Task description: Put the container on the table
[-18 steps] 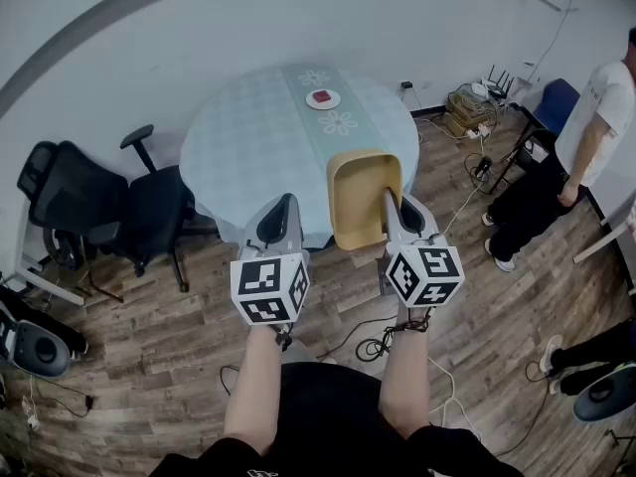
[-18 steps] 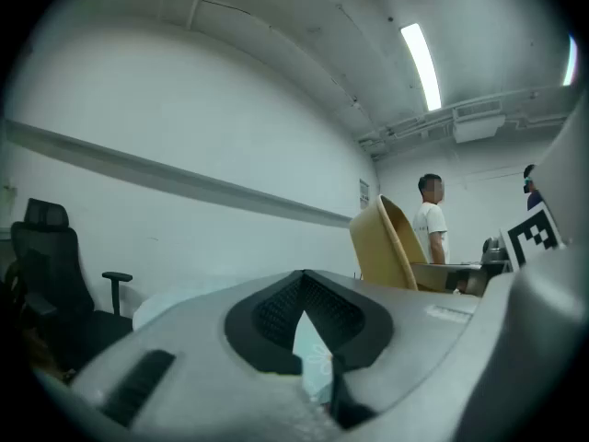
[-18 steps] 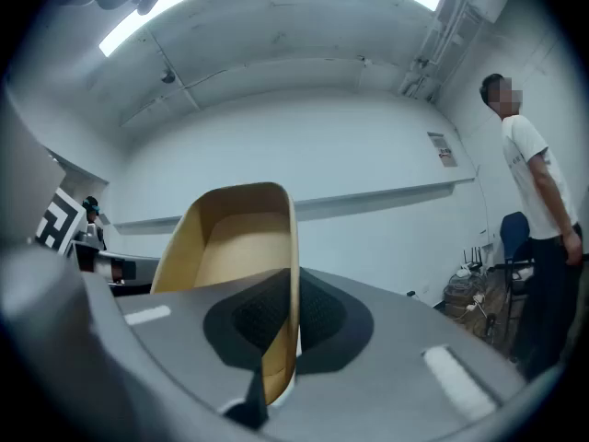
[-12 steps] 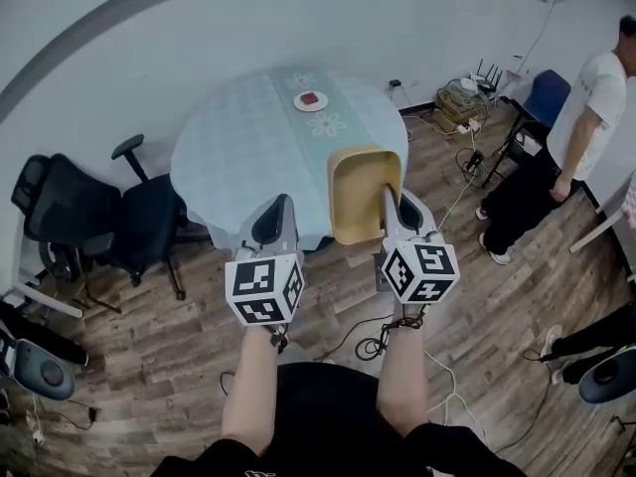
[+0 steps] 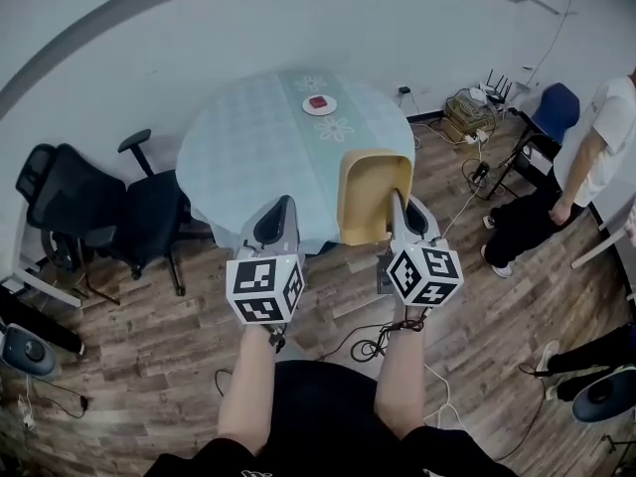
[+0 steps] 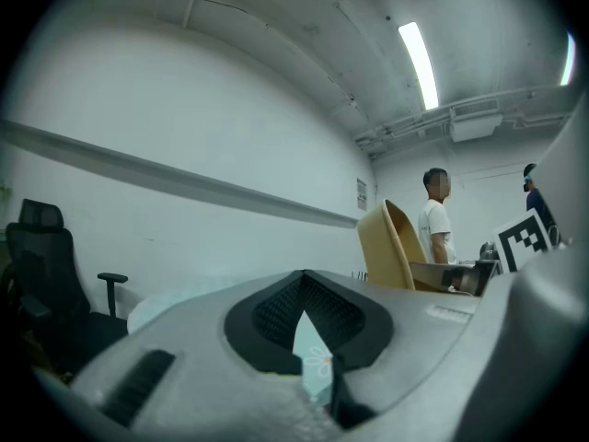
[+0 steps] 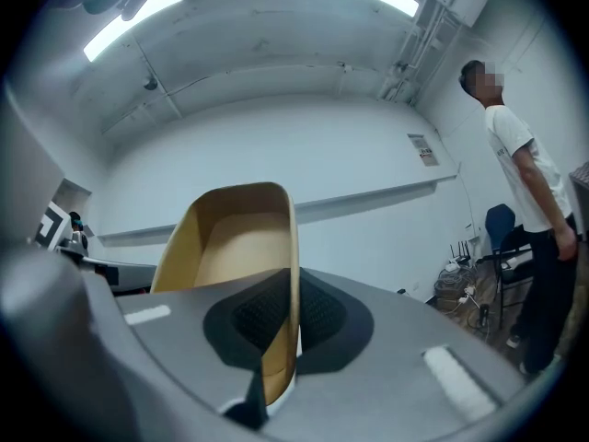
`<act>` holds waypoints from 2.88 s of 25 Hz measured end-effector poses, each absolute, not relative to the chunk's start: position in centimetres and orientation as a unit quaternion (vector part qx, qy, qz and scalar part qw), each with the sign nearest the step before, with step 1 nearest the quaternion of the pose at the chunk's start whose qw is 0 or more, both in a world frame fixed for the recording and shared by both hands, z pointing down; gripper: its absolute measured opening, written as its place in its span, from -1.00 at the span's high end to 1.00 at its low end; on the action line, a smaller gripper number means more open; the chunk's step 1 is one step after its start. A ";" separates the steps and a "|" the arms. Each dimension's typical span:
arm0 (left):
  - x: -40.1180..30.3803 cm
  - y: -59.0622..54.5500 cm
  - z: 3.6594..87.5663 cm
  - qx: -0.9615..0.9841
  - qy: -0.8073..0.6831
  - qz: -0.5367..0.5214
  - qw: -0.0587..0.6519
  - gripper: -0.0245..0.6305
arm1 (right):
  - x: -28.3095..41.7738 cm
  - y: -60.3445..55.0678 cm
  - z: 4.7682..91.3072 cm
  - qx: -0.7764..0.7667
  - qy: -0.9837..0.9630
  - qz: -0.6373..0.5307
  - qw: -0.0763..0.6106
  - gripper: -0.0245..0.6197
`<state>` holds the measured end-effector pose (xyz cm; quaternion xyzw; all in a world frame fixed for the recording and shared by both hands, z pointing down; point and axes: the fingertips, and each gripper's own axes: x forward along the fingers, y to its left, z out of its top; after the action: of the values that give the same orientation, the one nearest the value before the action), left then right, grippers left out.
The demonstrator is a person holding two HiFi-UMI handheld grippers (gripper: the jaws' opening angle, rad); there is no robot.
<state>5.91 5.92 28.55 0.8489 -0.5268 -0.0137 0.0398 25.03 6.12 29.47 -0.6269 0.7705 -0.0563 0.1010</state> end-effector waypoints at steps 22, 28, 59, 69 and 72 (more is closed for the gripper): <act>1.4 -4.6 33.1 0.830 -0.552 -0.005 0.081 0.92 | 21.3 -4.8 33.2 -0.614 0.780 -0.081 0.093 0.89; -1.0 -11.4 35.6 0.823 -0.558 0.009 0.107 0.92 | 18.7 -11.6 34.8 -0.611 0.781 -0.088 0.091 0.89; -11.6 -41.7 48.8 0.793 -0.538 0.057 0.281 0.92 | 8.8 -41.9 51.5 -0.595 0.758 -0.219 -0.150 0.89; -12.3 -42.8 51.5 0.782 -0.541 0.079 0.301 0.92 | 5.8 -47.6 61.0 -0.537 0.758 -0.256 -0.267 0.88; -12.8 -43.2 51.5 0.779 -0.545 0.079 0.301 0.92 | 5.1 -48.2 62.7 -0.527 0.752 -0.271 -0.289 0.88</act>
<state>-12.81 -43.22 51.54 0.7786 -0.5449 0.0788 0.3011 5.13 -48.20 62.75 -0.5266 0.7521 -0.2709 -0.2892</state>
